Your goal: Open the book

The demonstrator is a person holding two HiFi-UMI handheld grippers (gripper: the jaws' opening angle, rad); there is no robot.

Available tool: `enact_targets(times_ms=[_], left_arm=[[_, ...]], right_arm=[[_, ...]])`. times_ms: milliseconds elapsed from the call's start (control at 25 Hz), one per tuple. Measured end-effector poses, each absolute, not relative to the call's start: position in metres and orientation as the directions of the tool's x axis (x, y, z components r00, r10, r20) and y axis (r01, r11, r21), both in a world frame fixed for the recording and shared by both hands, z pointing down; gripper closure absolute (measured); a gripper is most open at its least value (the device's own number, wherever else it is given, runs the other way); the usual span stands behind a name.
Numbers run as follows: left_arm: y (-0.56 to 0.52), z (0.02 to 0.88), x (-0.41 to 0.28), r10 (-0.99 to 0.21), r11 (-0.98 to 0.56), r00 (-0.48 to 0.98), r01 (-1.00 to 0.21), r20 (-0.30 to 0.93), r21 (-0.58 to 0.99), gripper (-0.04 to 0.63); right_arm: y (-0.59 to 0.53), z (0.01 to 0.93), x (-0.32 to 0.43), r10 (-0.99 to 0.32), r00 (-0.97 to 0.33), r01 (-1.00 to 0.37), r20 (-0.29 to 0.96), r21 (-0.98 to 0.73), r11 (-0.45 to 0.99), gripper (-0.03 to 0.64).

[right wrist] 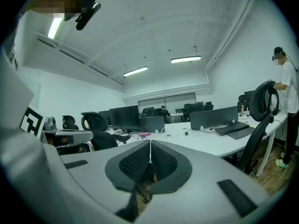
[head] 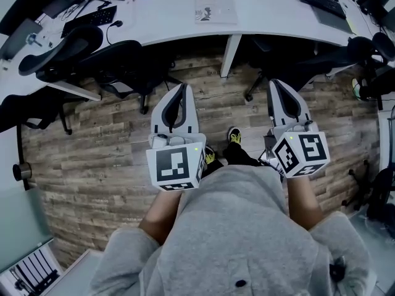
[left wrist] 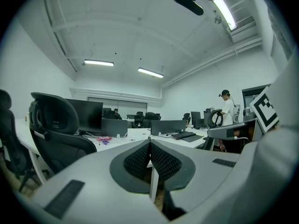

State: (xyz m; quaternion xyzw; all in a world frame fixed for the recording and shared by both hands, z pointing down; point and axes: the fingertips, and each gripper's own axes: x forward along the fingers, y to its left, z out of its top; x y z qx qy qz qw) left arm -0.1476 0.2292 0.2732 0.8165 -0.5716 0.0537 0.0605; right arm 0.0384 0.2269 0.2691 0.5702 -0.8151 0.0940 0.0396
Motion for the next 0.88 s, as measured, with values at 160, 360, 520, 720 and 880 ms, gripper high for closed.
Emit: enact_targets(times_ms=[160, 360, 520, 720, 880], left_arm=[[0.225, 0.274, -0.145, -0.926, -0.341, 0.342, -0.939, 0.158, 0.039, 0.586], [0.218, 0.273, -0.138, -0.927, -0.341, 0.341, -0.940, 0.158, 0.031, 0.587], [0.215, 0.268, -0.137, -0.934, -0.323, 0.323, -0.946, 0.155, 0.026, 0.586], [0.204, 0.268, -0.136, -0.935, -0.319, 0.321, -0.947, 0.153, 0.038, 0.586], [0.188, 0.266, -0.130, -0.935, -0.318, 0.318, -0.948, 0.157, 0.028, 0.586]], right_arm=[[0.223, 0.268, 0.039, -0.923, -0.345, -0.938, 0.171, -0.104, 0.331, 0.589], [0.216, 0.269, 0.046, -0.922, -0.348, -0.936, 0.169, -0.114, 0.332, 0.589], [0.205, 0.270, 0.047, -0.915, -0.366, -0.930, 0.169, -0.115, 0.350, 0.589], [0.189, 0.272, 0.047, -0.909, -0.385, -0.921, 0.161, -0.121, 0.369, 0.589], [0.175, 0.274, 0.053, -0.909, -0.384, -0.922, 0.160, -0.124, 0.368, 0.589]])
